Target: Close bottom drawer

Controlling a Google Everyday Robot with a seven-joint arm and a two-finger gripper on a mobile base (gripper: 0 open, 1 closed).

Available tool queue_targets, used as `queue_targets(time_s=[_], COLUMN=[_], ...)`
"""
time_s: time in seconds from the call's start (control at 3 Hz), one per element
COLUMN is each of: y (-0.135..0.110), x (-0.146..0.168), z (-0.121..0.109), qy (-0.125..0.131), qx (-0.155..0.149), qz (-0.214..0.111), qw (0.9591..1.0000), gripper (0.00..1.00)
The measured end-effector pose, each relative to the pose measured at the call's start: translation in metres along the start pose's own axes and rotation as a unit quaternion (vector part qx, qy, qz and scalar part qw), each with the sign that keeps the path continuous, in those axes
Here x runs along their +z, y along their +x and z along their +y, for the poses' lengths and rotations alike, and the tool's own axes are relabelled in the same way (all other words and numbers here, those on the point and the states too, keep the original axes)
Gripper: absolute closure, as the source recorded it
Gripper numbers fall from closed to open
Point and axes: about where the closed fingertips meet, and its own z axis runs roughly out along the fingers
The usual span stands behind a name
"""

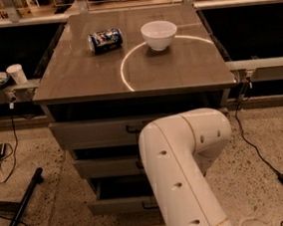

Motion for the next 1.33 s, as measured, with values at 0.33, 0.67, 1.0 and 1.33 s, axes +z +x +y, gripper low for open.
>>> queue_targets(time_s=[0.33,0.67,1.0,1.33], y=[-0.006,-0.004,-0.004,0.005], x=[-0.006,-0.013,-0.013,-0.031], z=[-0.027,-0.042,-0.042,-0.061], qy=[0.046,0.084,0.084,0.117], qx=[0.003,0.02,0.02,0.034], qz=[0.019,0.015,0.015,0.024], qw=[0.9988,0.9961,0.9961,0.9923], gripper=[1.0,1.0,1.0,1.0])
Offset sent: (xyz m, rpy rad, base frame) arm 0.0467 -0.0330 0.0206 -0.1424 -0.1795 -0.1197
